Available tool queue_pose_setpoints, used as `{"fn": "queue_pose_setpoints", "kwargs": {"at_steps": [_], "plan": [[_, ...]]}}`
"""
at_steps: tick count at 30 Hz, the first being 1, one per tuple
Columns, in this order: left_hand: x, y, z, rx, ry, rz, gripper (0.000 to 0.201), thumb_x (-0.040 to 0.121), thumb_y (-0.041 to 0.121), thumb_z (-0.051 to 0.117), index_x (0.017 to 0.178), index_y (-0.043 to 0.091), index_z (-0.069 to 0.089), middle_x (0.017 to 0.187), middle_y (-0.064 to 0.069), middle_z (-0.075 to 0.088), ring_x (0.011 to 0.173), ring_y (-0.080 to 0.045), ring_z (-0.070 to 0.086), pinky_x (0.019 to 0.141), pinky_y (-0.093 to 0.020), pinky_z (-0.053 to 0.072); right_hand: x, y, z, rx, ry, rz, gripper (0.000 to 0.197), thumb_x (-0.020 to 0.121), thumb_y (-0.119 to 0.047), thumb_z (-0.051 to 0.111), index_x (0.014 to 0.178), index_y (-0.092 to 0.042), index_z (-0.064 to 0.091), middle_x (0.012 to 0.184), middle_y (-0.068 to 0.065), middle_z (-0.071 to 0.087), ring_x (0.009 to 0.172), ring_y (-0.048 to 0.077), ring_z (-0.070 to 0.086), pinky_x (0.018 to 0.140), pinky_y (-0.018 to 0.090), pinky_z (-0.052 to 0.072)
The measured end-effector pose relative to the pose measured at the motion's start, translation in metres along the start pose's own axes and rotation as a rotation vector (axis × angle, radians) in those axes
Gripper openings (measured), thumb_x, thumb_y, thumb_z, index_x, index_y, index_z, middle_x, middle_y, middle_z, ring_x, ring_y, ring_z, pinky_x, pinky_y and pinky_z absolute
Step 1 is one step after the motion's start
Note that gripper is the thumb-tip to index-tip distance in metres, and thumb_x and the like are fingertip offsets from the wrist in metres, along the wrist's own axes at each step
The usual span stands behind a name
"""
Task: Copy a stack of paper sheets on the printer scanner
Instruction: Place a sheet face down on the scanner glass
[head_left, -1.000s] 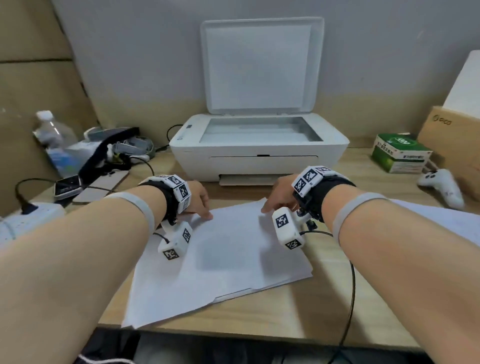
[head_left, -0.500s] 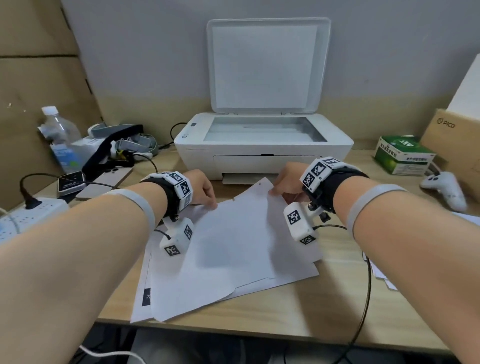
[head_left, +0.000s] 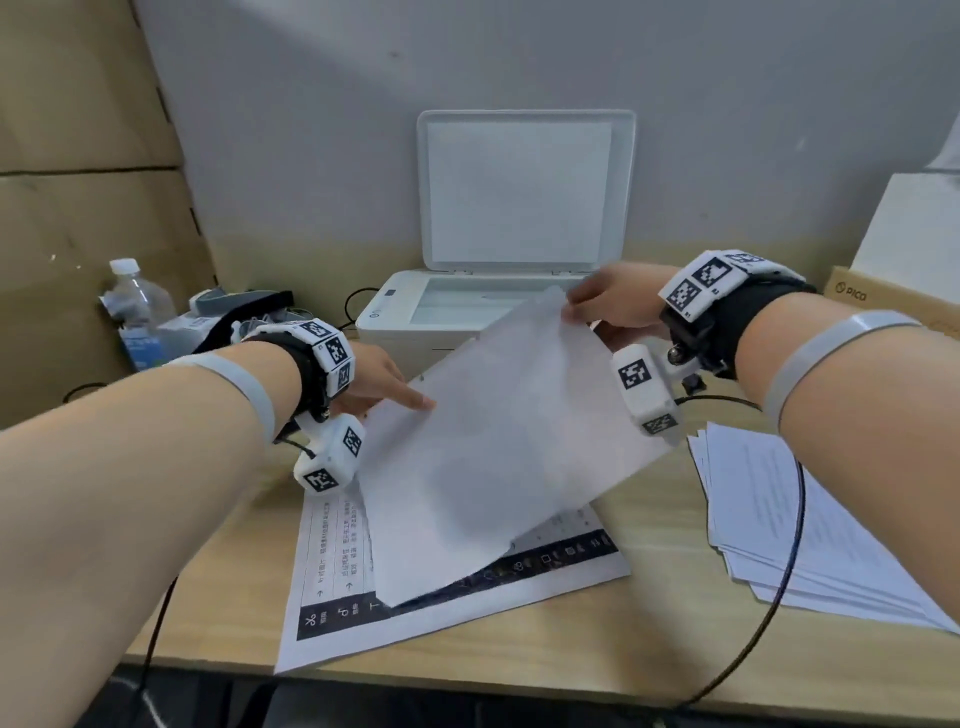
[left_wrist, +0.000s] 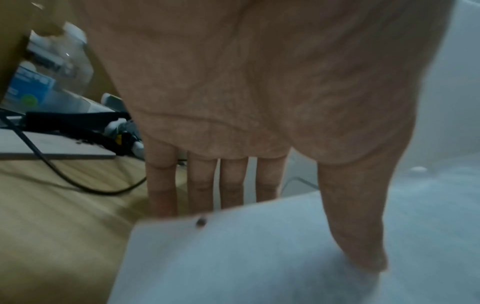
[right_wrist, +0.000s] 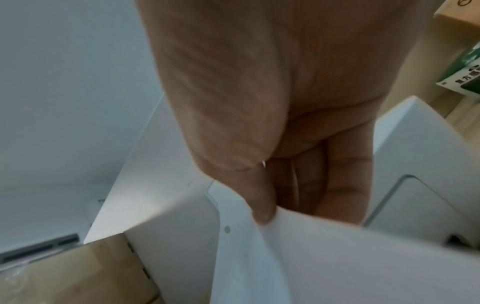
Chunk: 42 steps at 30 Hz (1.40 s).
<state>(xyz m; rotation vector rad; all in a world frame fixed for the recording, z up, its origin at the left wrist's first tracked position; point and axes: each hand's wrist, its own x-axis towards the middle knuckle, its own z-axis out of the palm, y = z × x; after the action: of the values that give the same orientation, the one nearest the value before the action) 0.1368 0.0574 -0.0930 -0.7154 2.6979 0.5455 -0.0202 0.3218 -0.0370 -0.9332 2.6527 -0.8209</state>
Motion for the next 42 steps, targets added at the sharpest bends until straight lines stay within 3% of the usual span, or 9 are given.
{"fn": "queue_pose_setpoints", "kwargs": {"at_steps": [4,9,15,21,23,29,33,38,42], "plan": [[-0.010,-0.013,-0.039,-0.210,0.010,0.033,0.091,0.036,0.074,0.085,0.107,0.017,0.072,0.110,-0.012,0.073,0.098,-0.034,0.071,0.095,-0.048,0.053,-0.007,-0.015,-0.042,0.066,0.169,-0.060,0.016,0.099,-0.022,0.055,0.085,-0.017,0.062,0.073,0.010,0.058,0.046,0.011,0.056,0.047,0.020,0.047],[-0.027,-0.012,-0.068,-0.719,0.060,0.132,0.039,0.072,0.028,0.079,0.103,0.006,0.068,0.107,-0.015,0.073,0.099,-0.031,0.067,0.095,-0.044,0.053,-0.003,-0.010,-0.069,0.166,0.348,-0.039,0.018,0.102,-0.013,0.045,0.099,-0.011,0.062,0.063,0.004,0.047,0.022,0.000,0.041,0.027,0.010,0.029],[0.003,0.003,-0.079,-0.886,0.255,0.249,0.042,0.071,0.026,0.082,0.108,0.008,0.073,0.104,-0.019,0.070,0.085,-0.032,0.060,0.076,-0.038,0.049,0.024,0.010,-0.065,0.373,0.386,0.022,0.015,0.098,-0.021,0.056,0.092,-0.012,0.066,0.083,0.007,0.063,0.062,0.015,0.059,0.044,0.018,0.048],[0.039,0.019,-0.098,-0.972,0.508,0.346,0.037,0.060,0.041,0.087,0.088,0.019,0.079,0.085,-0.010,0.072,0.070,-0.025,0.063,0.070,-0.033,0.054,0.041,0.031,-0.082,0.494,0.384,-0.039,0.015,0.093,-0.017,0.066,0.082,-0.024,0.073,0.074,0.002,0.062,0.056,0.012,0.048,0.052,0.021,0.038],[0.046,0.031,-0.107,-0.949,0.525,0.391,0.022,0.069,0.030,0.084,0.087,0.018,0.078,0.076,-0.007,0.069,0.060,-0.021,0.059,0.059,-0.025,0.047,0.047,0.031,-0.090,0.672,0.412,-0.080,0.029,0.095,-0.001,0.054,0.091,-0.018,0.077,0.085,0.002,0.073,0.063,0.011,0.065,0.063,0.021,0.050],[0.067,0.055,-0.105,-1.141,0.480,0.466,0.041,0.087,-0.020,0.043,0.107,0.000,0.072,0.108,-0.013,0.072,0.100,-0.022,0.070,0.086,-0.021,0.056,0.058,0.041,-0.090,1.023,0.433,-0.098,0.042,0.078,0.013,0.033,0.098,0.012,0.070,0.091,0.022,0.073,0.093,0.031,0.070,0.083,0.034,0.056],[0.087,0.052,-0.093,-1.214,0.424,0.368,0.047,0.077,-0.018,0.032,0.102,-0.008,0.071,0.105,-0.015,0.074,0.103,-0.027,0.069,0.091,-0.030,0.056,0.070,0.070,-0.072,0.781,0.361,0.036,0.022,0.089,-0.011,0.055,0.096,-0.002,0.073,0.097,0.020,0.074,0.087,0.030,0.066,0.084,0.035,0.047],[0.104,0.047,-0.076,-0.974,0.394,0.301,0.024,0.090,-0.008,0.057,0.104,0.003,0.072,0.105,-0.008,0.074,0.098,-0.022,0.071,0.091,-0.031,0.056,0.077,0.088,-0.046,0.388,0.246,0.131,0.022,0.090,0.000,0.058,0.100,-0.012,0.074,0.091,0.000,0.077,0.054,0.004,0.056,0.050,0.018,0.044],[0.110,0.040,-0.076,-0.764,0.393,0.270,0.028,0.083,-0.002,0.069,0.104,0.016,0.072,0.109,0.001,0.071,0.101,-0.017,0.069,0.092,-0.035,0.055,0.082,0.085,-0.038,0.294,0.242,0.125,0.034,0.090,0.004,0.051,0.100,-0.017,0.076,0.096,-0.004,0.076,0.089,0.009,0.069,0.071,0.019,0.054]]}}
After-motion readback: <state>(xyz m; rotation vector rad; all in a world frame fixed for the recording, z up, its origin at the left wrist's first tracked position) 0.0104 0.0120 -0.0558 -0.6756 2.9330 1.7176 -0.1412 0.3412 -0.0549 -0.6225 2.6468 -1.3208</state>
